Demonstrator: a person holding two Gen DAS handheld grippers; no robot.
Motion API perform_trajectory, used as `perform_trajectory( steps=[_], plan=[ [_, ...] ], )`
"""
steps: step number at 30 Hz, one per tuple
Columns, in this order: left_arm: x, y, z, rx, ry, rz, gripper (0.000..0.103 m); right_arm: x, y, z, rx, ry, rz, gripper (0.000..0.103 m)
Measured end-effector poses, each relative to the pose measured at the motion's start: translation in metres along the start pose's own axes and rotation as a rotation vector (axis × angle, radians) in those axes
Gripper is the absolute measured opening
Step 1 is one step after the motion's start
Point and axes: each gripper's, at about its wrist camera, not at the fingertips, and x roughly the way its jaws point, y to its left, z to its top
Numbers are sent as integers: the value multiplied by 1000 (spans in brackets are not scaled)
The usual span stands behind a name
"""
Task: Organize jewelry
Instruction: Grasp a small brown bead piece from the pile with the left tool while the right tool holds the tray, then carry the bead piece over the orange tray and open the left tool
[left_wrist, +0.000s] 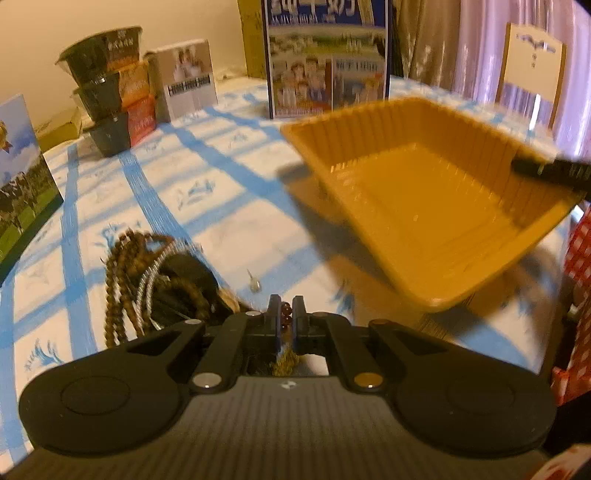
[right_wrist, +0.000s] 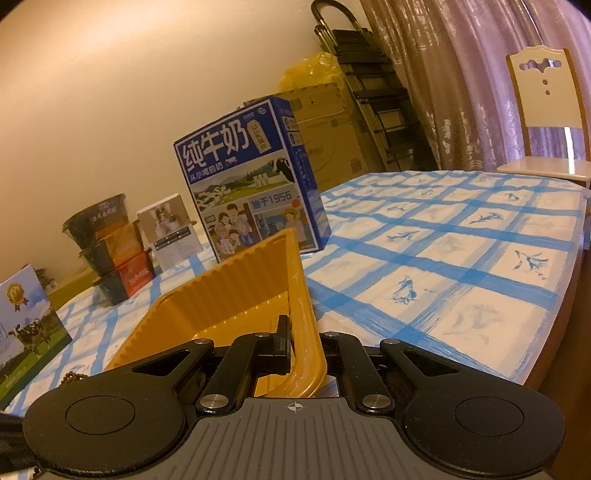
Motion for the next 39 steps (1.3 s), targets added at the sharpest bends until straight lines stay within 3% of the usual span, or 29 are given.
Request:
perform_trajectory(
  steps=[11, 18, 24, 29, 39],
  plan=[
    [-68, 14, 48, -54, -171, -72, 4, -1, 10, -2, -27, 1, 16, 6],
    [-80, -6, 65, -49, -206, -144, 4, -3, 13, -2, -42, -4, 14, 6],
    [-71, -24, 68, -62, -186, -219, 4, -5, 12, -2, -41, -5, 14, 6],
    [-54, -34, 59, -69, -115, -246, 4, -5, 12, -2, -40, -5, 15, 6],
    [-51, -19, 47, -78, -85, -200, 13, -4, 9, -2, -31, -4, 12, 6]
  ],
)
